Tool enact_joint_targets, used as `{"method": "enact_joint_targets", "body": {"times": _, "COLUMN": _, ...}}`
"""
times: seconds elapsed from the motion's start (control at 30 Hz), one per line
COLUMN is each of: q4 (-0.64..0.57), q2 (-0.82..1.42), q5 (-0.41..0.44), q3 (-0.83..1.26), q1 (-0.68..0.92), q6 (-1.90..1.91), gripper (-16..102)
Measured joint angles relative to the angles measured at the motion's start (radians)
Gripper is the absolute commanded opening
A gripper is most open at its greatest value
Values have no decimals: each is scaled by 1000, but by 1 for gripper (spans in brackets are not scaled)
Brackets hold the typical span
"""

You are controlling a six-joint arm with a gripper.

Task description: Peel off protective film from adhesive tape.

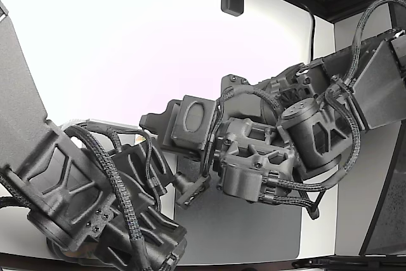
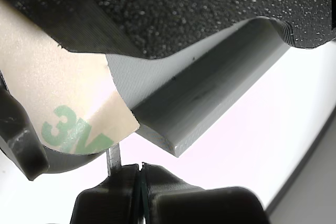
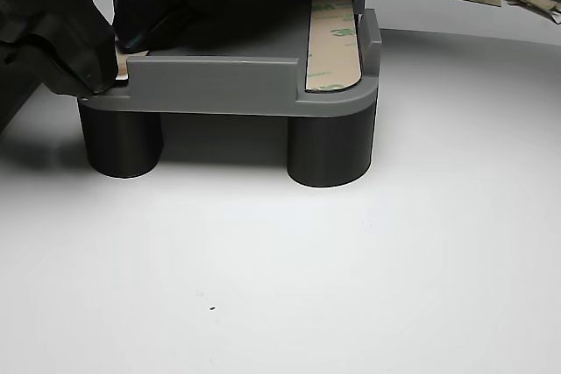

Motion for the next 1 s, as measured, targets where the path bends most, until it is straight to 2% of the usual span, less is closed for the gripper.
{"method": "enact_joint_targets", "body": {"times": 1.0, "q4": 81, "q2": -8, "q5": -17, "q3": -23, "q1": 23, "q6": 37, "gripper": -11}}
